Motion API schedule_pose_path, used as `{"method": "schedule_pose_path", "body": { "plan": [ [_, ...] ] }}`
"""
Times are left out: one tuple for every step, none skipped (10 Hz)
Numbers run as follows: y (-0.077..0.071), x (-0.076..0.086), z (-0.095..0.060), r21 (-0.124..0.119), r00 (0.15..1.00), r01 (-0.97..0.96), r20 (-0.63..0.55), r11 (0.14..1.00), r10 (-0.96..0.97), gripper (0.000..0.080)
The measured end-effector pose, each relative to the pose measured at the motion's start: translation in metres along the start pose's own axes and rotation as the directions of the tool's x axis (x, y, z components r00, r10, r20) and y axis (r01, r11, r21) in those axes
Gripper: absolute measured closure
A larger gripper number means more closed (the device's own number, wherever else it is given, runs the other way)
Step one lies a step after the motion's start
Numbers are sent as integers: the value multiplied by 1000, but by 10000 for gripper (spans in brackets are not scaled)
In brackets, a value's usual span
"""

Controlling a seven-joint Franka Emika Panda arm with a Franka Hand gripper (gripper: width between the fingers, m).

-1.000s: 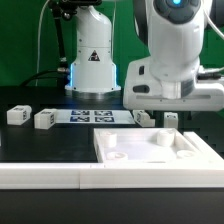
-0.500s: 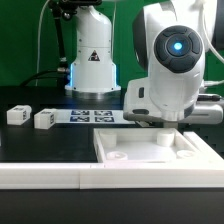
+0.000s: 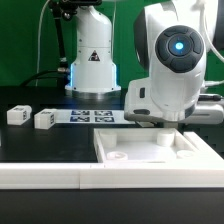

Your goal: Assemble one leg

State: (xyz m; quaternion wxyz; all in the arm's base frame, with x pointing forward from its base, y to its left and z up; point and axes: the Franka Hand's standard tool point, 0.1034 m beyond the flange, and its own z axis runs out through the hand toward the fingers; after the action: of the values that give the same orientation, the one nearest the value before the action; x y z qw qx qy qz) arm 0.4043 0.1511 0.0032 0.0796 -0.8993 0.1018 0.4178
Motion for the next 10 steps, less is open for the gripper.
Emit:
{"method": "schedule_pose_path", "body": {
  "plan": [
    [0, 0, 0, 0, 1000, 0, 0, 1000, 0, 400],
    [0, 0, 0, 0, 1000, 0, 0, 1000, 0, 508],
    [0, 0, 0, 0, 1000, 0, 0, 1000, 0, 508],
    [0, 0, 0, 0, 1000, 0, 0, 1000, 0, 508],
    [0, 0, 0, 0, 1000, 0, 0, 1000, 0, 508],
    [0, 0, 0, 0, 1000, 0, 0, 1000, 0, 508],
    [1, -2, -3, 0, 1000, 2, 4, 1000, -2, 508],
    [2, -11, -20, 4, 1000, 9, -3, 1000, -9, 508],
    [0, -19, -36, 7, 1000, 15, -23, 1000, -15, 508],
    [-1, -32, -53, 5, 999, 23, -27, 1000, -23, 508]
  ]
}}
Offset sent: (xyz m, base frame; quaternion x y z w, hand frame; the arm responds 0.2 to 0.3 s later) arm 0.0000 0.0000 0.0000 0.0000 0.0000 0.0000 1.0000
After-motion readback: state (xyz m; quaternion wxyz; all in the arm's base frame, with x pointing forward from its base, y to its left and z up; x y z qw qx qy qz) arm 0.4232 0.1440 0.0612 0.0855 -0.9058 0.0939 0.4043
